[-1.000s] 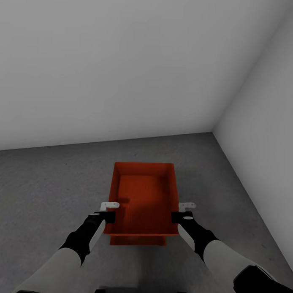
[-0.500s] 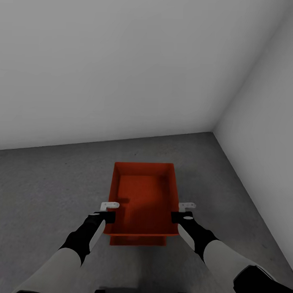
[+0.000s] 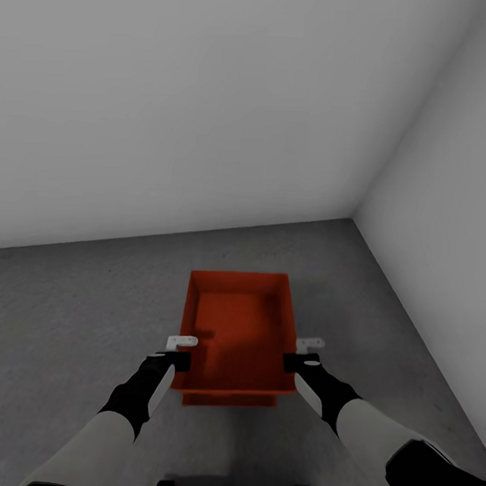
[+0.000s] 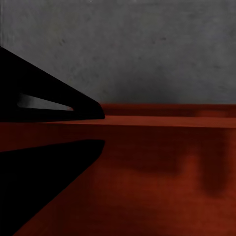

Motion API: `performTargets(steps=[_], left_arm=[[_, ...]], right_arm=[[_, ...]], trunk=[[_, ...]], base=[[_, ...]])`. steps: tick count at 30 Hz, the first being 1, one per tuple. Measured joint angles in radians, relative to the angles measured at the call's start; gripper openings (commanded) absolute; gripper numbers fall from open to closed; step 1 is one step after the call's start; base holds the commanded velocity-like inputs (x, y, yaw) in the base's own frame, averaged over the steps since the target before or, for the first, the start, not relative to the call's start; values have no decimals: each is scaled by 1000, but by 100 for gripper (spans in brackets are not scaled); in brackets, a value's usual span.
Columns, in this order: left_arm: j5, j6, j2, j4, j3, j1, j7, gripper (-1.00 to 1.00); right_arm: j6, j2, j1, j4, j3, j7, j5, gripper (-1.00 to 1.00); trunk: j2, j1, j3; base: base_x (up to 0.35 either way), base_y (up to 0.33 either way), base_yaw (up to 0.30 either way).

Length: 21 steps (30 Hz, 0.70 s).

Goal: Move the two storage containers from the living room to the garage. In the garage, place one container on the floor and stack the other container on top of it (either order is fine).

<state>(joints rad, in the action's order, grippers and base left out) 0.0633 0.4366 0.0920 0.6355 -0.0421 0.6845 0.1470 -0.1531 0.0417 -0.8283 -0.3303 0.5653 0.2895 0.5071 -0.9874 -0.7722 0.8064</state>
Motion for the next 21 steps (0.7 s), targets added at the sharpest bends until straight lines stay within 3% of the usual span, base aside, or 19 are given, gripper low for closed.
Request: performTargets(steps=[5, 21], left_arm=[[-12, 24, 0, 3, 1, 0, -1, -100], [-6, 17, 0, 3, -1, 0, 0, -100]], right_arm=[[1, 6, 0, 20, 5, -2, 20, -100], [1, 3, 0, 13, 6, 0, 17, -100]], trunk=[[0, 0, 0], [0, 0, 0]], base=[[-129, 0, 0], [-7, 0, 0]])
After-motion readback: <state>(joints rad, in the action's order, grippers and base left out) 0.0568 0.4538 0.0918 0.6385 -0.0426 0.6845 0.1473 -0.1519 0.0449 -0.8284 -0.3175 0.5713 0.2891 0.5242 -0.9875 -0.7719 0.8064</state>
